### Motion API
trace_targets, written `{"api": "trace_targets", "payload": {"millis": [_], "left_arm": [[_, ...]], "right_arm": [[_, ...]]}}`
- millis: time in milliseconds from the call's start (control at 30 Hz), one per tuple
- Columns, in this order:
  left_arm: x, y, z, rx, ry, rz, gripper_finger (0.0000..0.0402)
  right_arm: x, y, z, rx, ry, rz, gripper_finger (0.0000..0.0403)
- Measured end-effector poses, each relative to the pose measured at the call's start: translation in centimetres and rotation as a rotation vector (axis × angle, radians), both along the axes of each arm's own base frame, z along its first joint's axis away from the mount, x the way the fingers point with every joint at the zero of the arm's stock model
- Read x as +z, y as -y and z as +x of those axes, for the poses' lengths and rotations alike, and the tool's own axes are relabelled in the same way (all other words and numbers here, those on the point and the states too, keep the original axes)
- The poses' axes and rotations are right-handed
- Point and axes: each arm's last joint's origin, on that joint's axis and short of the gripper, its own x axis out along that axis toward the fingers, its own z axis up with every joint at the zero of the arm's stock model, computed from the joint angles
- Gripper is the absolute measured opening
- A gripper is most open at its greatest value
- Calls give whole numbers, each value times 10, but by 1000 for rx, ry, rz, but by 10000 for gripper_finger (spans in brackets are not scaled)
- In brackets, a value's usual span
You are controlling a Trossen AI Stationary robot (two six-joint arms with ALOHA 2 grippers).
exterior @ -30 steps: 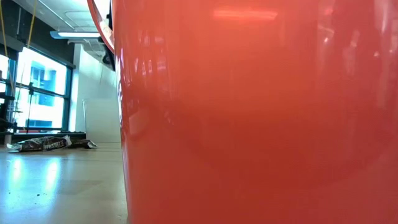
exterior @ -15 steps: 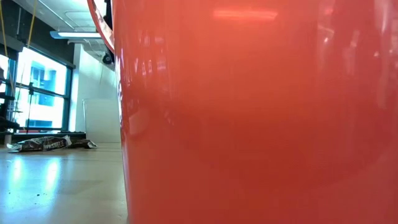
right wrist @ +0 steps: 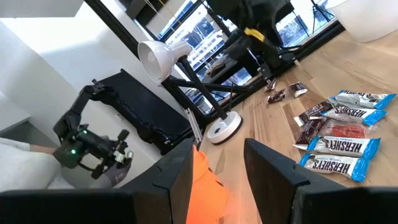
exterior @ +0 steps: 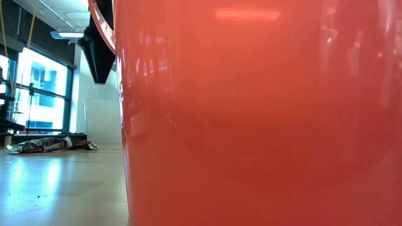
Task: Organize candy in baskets
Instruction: Put the brown chocolate into the orange bucket
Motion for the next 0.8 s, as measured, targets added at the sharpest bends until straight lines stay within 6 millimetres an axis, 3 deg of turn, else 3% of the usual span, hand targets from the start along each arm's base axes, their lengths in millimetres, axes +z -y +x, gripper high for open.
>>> {"api": "trace_targets", "payload": {"millis": [300,600,800], "left_arm": [[-46,9,-8,-115,-23,-64,102],[-48,11,-10,-357,-77,-69,102],[-47,9,-10,-393,-89,-25,102]], "right_arm": [[0,0,0,0,0,0,138],[0,0,0,0,0,0,138],[0,0,0,0,0,0,138]]}}
